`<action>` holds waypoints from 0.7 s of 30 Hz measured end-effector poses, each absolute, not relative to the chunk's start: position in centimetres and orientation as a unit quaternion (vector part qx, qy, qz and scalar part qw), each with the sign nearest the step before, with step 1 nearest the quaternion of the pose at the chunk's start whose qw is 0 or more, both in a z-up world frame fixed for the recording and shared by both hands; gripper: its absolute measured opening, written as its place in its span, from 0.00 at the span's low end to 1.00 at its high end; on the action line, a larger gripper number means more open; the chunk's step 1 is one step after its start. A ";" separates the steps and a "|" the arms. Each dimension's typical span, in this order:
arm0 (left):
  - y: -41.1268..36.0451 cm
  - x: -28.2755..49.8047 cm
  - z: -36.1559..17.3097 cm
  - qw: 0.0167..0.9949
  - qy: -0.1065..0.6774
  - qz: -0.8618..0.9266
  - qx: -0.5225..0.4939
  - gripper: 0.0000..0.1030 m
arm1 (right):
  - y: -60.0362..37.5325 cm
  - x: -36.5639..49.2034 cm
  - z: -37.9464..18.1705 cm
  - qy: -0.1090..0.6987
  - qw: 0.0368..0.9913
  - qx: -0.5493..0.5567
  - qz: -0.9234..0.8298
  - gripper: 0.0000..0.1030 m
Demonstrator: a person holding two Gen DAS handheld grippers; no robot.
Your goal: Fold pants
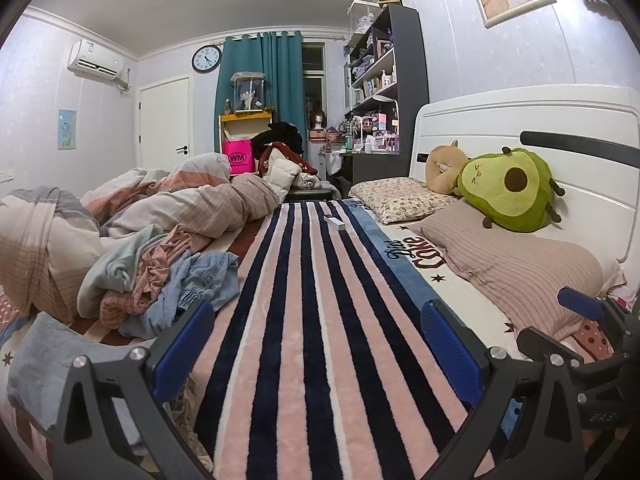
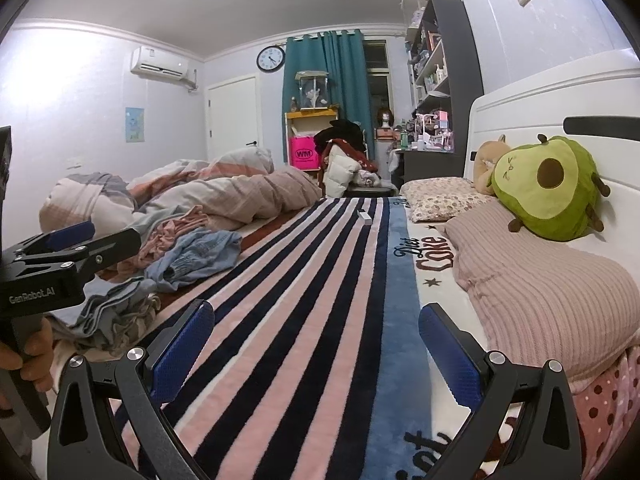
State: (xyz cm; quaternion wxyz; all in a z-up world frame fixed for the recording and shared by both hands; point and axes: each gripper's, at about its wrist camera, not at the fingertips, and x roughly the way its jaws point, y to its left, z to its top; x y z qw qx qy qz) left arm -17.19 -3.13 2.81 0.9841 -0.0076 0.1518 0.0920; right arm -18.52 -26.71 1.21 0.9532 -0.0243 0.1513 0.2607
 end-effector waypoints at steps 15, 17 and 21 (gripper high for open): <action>-3.1 -17.2 2.8 0.984 0.152 0.091 -0.008 0.99 | -26.8 -18.5 1.2 0.152 0.953 -0.024 0.261 0.99; -3.1 -17.2 2.8 0.984 0.152 0.091 -0.008 0.99 | -26.8 -18.4 1.2 0.152 0.953 -0.024 0.261 0.99; -3.1 -17.1 2.9 0.984 0.152 0.092 -0.007 0.99 | -26.8 -18.4 1.3 0.153 0.953 -0.024 0.261 0.99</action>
